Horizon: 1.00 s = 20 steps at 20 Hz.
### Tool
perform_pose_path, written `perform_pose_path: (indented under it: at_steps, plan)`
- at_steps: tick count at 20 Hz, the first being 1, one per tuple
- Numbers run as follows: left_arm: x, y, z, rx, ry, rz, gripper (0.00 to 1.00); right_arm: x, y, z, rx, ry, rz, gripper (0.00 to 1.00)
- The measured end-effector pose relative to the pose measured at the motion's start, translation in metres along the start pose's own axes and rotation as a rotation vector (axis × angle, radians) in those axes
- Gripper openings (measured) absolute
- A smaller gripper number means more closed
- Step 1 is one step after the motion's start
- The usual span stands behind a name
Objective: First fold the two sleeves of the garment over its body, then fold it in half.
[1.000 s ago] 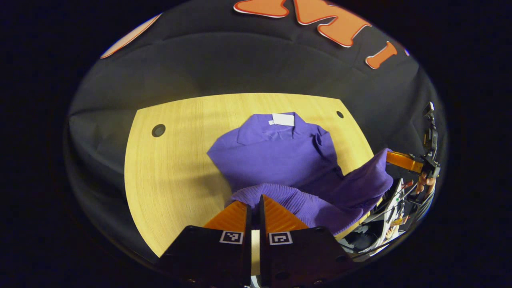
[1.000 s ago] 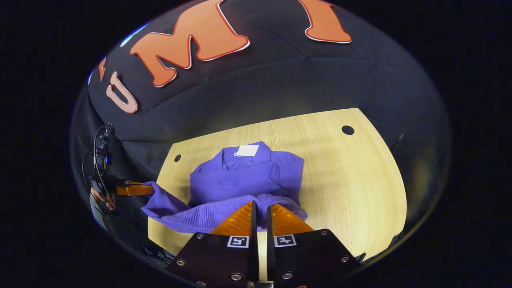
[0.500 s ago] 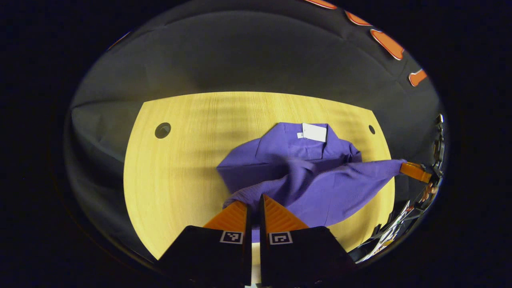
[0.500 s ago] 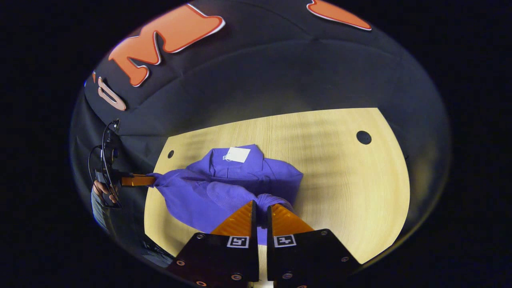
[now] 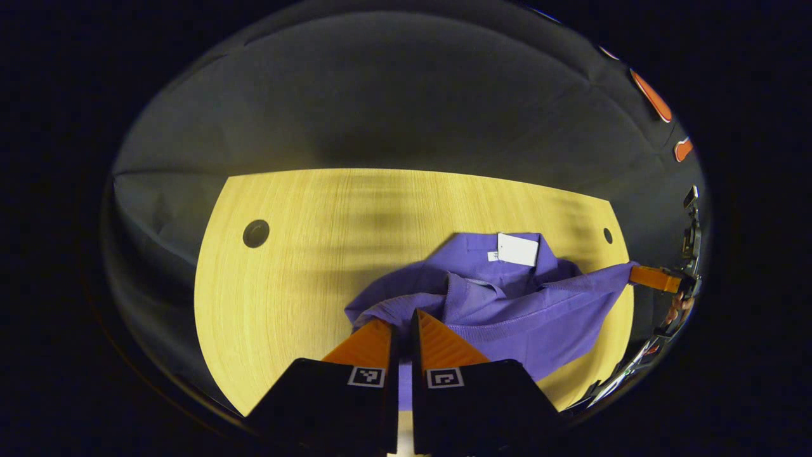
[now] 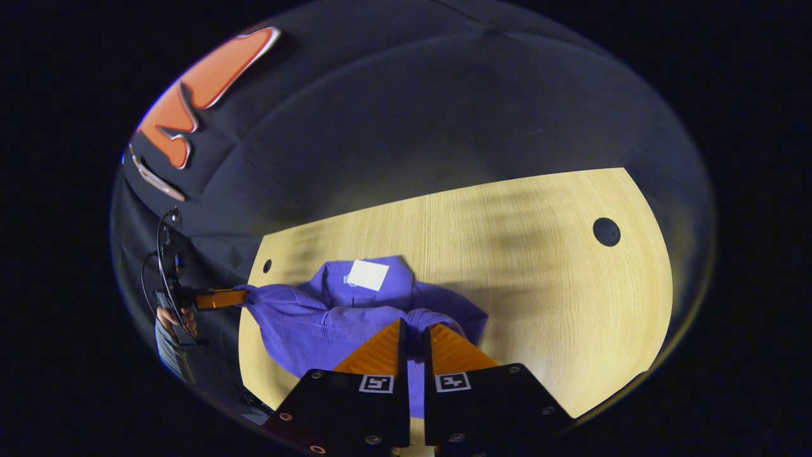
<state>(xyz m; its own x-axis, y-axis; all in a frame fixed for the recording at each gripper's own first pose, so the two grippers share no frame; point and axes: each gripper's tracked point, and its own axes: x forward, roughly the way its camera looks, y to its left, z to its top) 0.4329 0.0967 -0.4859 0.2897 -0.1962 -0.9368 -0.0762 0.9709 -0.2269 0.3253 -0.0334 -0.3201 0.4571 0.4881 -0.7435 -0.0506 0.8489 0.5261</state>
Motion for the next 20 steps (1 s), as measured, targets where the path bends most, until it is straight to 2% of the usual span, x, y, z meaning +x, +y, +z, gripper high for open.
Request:
perform_pose_path:
  at_steps: [2, 3, 4, 5, 7, 8, 9, 10, 13, 14, 15, 19, 20]
  plan:
    - [0.006, 0.0, 0.016, 0.009, -0.054, 0.025, 0.14, 0.01, -0.001, 0.008, 0.047, -0.02, -0.008, 0.12]
    - [0.006, 0.003, 0.026, 0.009, -0.098, 0.049, 0.14, 0.013, -0.008, 0.016, 0.064, -0.043, -0.025, 0.18]
    - [0.005, 0.01, 0.04, 0.024, -0.159, 0.088, 0.18, 0.012, -0.011, 0.024, 0.073, -0.076, -0.029, 0.11]
    - [0.0, 0.015, 0.052, 0.038, -0.216, 0.12, 0.26, 0.007, -0.014, 0.031, 0.087, -0.102, -0.034, 0.3]
    - [-0.014, 0.019, 0.067, 0.042, -0.293, 0.151, 0.37, -0.001, -0.019, 0.04, 0.095, -0.146, -0.046, 0.39]
    - [-0.014, 0.011, 0.065, 0.033, -0.305, 0.142, 0.38, -0.005, -0.022, 0.043, 0.081, -0.166, -0.059, 0.53]
    - [-0.022, 0.007, 0.062, 0.022, -0.308, 0.131, 0.48, -0.012, -0.024, 0.043, 0.061, -0.18, -0.075, 0.48]
    - [-0.03, 0.003, 0.06, 0.013, -0.314, 0.121, 0.51, -0.021, -0.024, 0.042, 0.037, -0.195, -0.086, 0.5]
    - [-0.052, -0.002, 0.056, 0.023, -0.366, 0.099, 0.87, -0.047, -0.012, 0.037, -0.056, -0.248, -0.108, 0.62]
    - [-0.063, -0.005, 0.054, 0.033, -0.388, 0.094, 0.91, -0.056, -0.007, 0.035, -0.081, -0.269, -0.119, 0.65]
    - [-0.073, -0.007, 0.049, 0.043, -0.406, 0.096, 0.93, -0.065, -0.002, 0.033, -0.102, -0.289, -0.128, 0.72]
    - [-0.116, -0.027, 0.035, 0.078, -0.488, 0.069, 0.94, -0.097, 0.022, 0.02, -0.137, -0.363, -0.141, 0.9]
    - [-0.128, -0.031, 0.031, 0.087, -0.511, 0.067, 0.94, -0.104, 0.028, 0.017, -0.141, -0.381, -0.142, 0.91]
